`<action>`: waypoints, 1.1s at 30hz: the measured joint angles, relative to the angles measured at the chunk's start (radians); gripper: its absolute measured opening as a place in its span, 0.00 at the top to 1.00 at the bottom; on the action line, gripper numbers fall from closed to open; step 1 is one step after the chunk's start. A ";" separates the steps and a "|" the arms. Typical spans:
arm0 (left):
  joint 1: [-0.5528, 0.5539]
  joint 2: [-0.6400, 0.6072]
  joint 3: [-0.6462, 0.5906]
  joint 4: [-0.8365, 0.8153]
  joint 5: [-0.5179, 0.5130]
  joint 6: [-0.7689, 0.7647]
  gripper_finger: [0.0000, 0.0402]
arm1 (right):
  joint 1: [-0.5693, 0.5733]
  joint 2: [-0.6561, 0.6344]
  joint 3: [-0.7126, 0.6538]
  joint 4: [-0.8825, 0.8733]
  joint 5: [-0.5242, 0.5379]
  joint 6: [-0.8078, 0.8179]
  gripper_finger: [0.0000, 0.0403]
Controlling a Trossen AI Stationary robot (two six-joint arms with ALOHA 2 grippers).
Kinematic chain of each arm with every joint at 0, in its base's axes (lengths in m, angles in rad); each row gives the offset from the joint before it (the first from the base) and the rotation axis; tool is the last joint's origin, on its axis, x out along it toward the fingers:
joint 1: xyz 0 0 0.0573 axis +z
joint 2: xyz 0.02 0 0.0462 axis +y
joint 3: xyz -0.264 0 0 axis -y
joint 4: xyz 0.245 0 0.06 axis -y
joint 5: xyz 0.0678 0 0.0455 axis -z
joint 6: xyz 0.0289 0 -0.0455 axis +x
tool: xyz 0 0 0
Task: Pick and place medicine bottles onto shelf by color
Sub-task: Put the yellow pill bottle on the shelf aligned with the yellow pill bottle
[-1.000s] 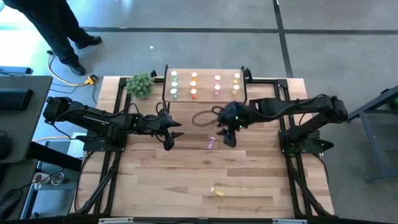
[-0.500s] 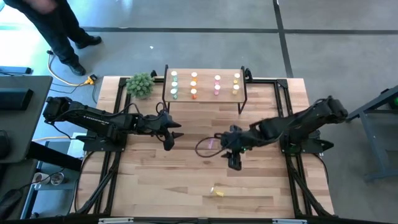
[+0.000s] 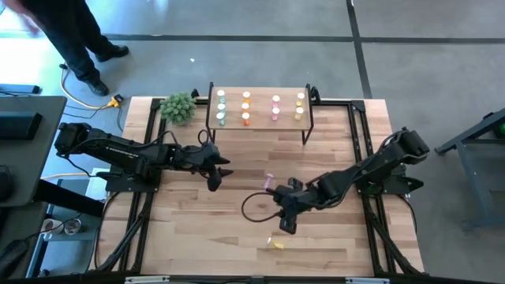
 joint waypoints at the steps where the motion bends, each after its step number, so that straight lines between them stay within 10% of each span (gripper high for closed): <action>1: 0.000 0.000 0.000 0.000 0.010 -0.002 0.48 | 0.005 0.013 0.000 0.012 -0.001 0.015 0.60; 33: 0.000 0.000 0.000 -0.024 0.036 -0.003 0.48 | 0.222 0.318 0.000 0.286 -0.003 0.090 0.60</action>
